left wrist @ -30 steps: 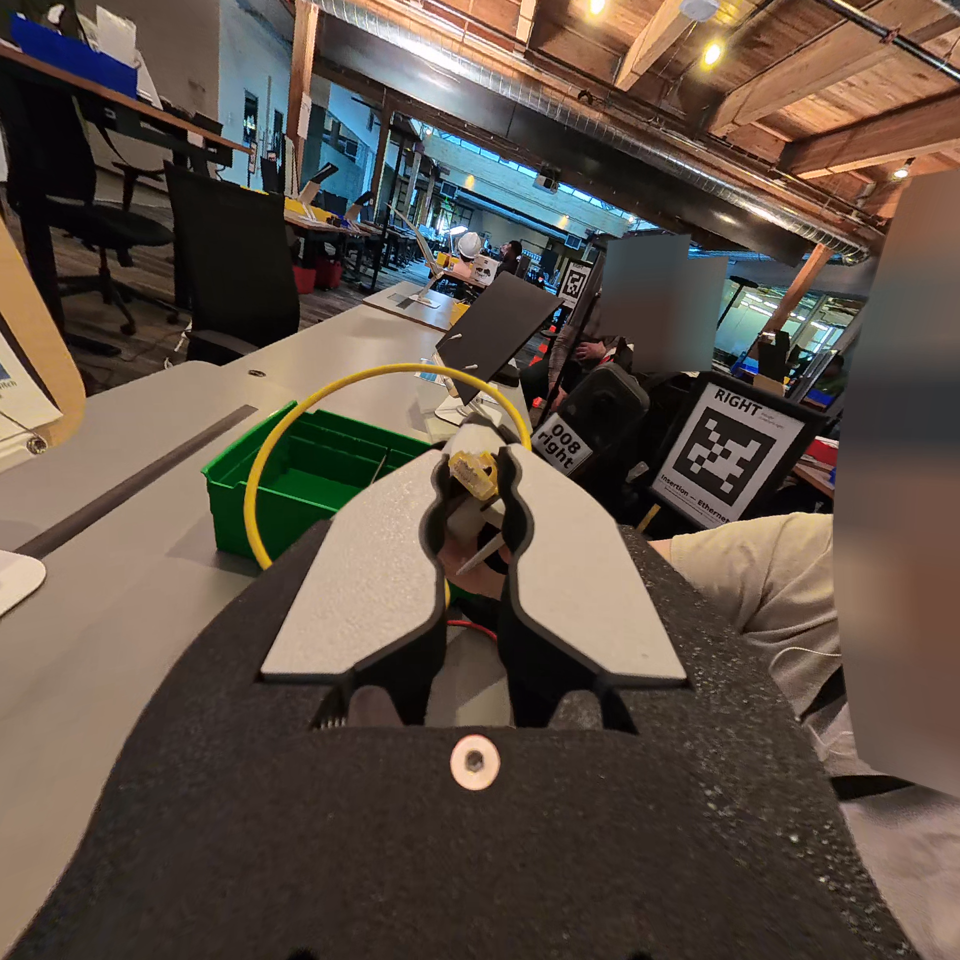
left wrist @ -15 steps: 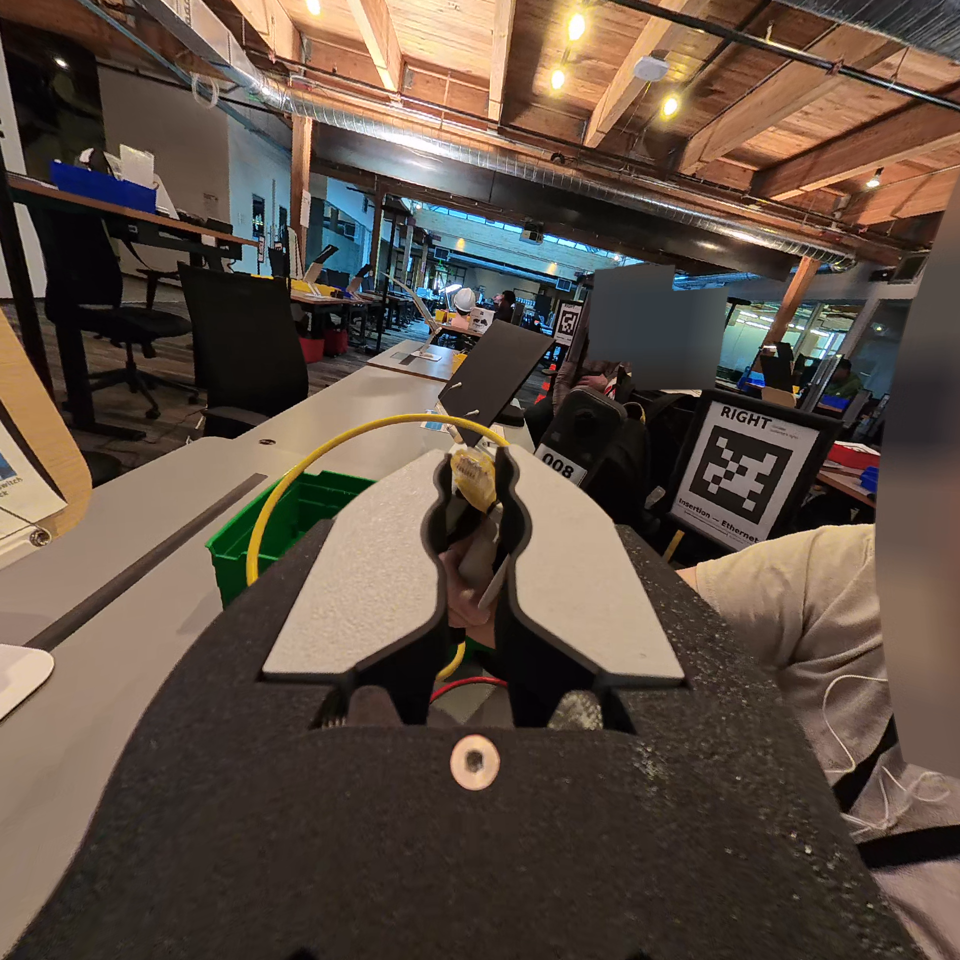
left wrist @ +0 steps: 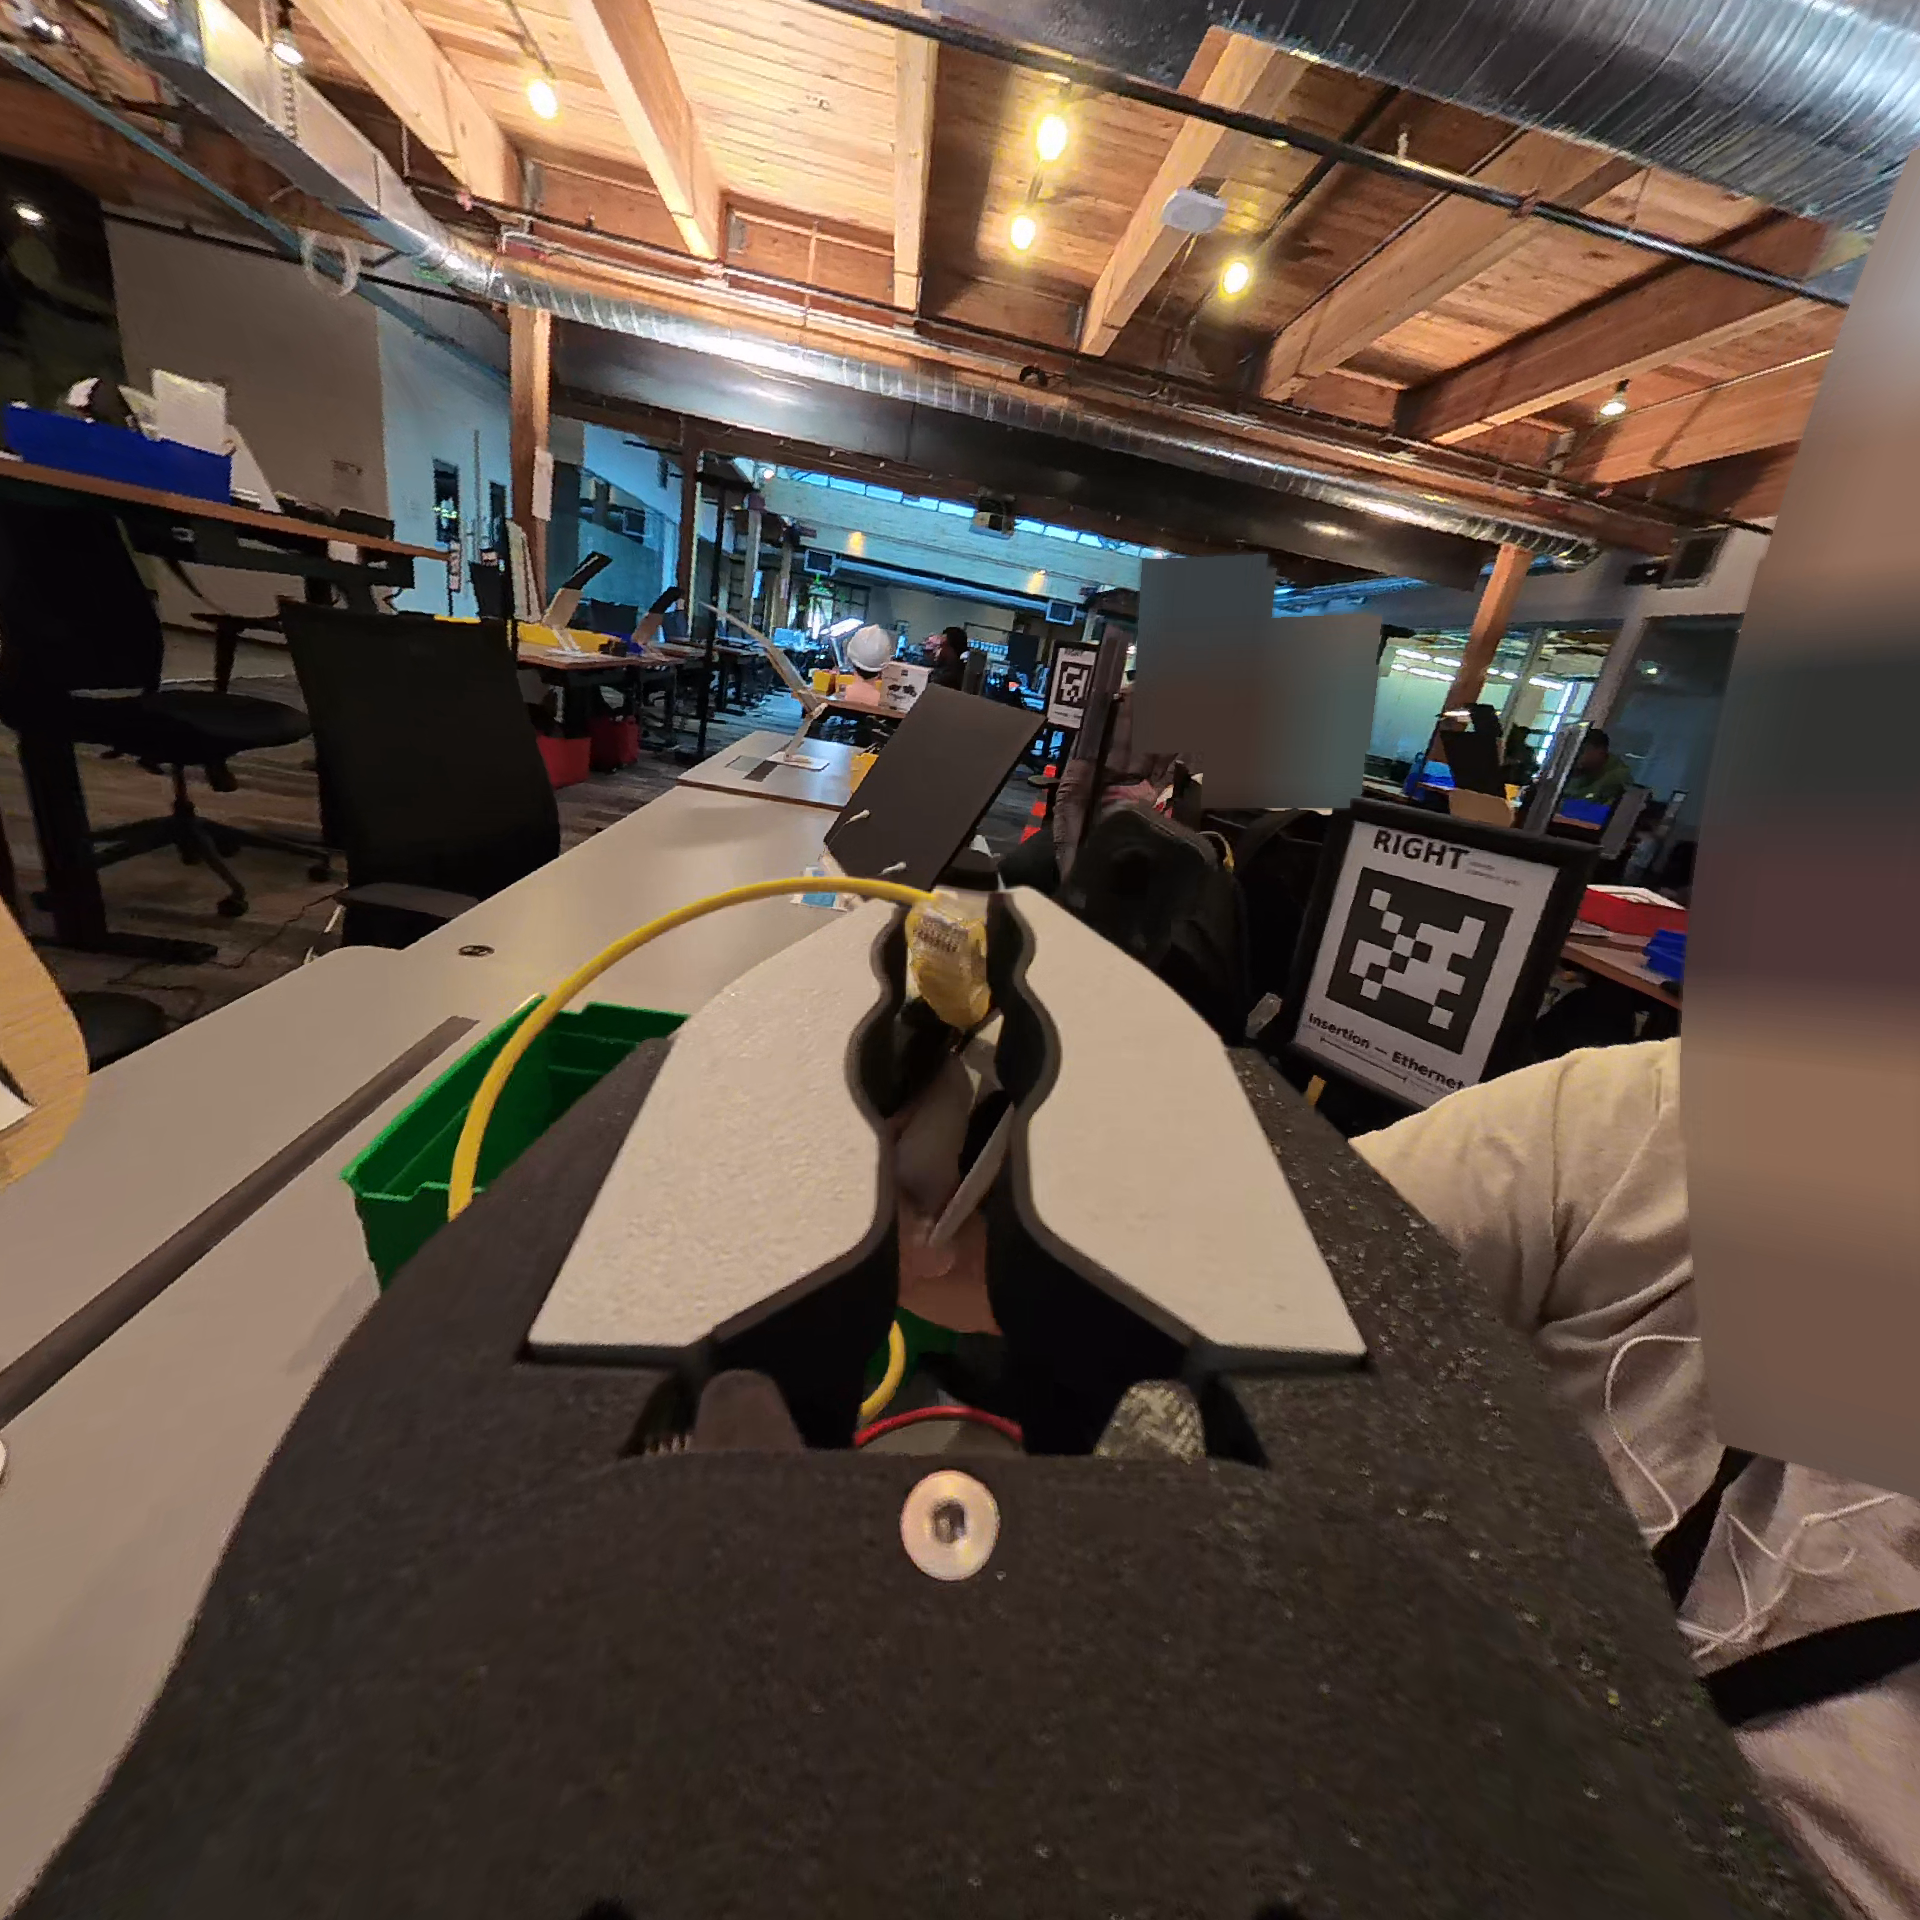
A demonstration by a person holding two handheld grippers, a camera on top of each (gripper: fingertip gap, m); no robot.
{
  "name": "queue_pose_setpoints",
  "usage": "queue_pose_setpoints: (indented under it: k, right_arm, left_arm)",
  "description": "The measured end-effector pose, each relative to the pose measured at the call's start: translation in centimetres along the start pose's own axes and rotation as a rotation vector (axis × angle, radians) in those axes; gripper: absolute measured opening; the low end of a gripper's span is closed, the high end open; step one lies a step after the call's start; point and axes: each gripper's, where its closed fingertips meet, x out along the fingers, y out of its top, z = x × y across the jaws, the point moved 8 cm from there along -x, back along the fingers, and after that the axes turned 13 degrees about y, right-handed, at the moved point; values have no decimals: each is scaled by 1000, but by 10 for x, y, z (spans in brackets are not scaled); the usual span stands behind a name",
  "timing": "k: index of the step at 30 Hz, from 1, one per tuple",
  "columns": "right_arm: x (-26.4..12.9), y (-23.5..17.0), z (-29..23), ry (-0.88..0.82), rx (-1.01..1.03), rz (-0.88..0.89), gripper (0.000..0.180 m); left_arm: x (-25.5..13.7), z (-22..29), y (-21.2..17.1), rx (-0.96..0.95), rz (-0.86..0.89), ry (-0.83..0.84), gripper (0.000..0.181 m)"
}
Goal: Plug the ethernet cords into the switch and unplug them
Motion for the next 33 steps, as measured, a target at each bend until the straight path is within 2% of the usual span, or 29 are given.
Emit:
queue_pose_setpoints:
  k: [1, 11, 33]
  right_arm:
    - [0, 1, -1, -9, -19, -3, 11]
    - [-1, 2, 5, 23, 156, 74, 12]
    - [-1, 4, 1, 25, 59, 17, 11]
  left_arm:
    - [0, 1, 0, 9, 5, 0, 13]
    - [2, 1, -1, 40, 1, 21, 13]
    - [1, 5, -1, 45, 6, -9, 13]
